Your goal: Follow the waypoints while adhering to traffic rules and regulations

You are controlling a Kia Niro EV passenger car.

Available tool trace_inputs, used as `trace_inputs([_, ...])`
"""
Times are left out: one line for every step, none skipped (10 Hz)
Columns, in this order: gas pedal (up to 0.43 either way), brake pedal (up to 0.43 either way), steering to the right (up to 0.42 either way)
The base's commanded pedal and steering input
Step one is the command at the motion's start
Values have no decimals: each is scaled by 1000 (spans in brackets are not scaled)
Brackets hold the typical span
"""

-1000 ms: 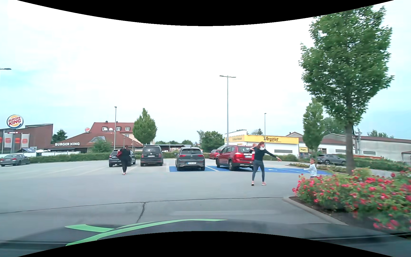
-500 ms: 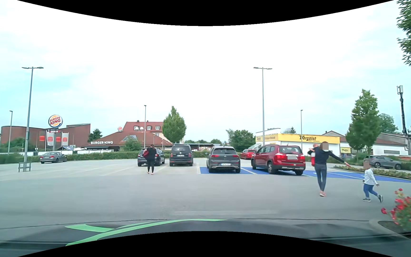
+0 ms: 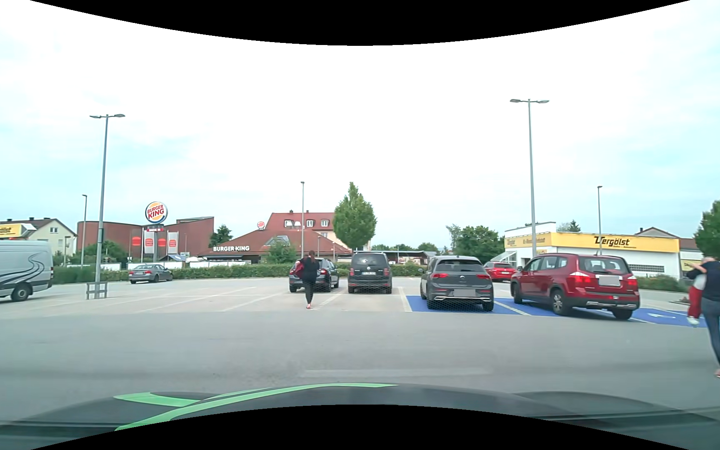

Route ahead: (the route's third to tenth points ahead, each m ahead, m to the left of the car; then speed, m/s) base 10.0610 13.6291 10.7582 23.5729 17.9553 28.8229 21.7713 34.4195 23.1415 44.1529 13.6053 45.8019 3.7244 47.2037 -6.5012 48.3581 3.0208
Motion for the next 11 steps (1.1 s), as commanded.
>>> trace_inputs([39, 0, -406])
trace_inputs([47, 0, -421])
trace_inputs([47, 0, -440])
trace_inputs([59, 0, -464])
trace_inputs([59, 0, -487])
trace_inputs([59, 0, -506])
trace_inputs([59, 0, -522])
trace_inputs([67, 0, -536])
trace_inputs([67, 0, -546])
trace_inputs([67, 0, -559])
trace_inputs([67, 0, -568])
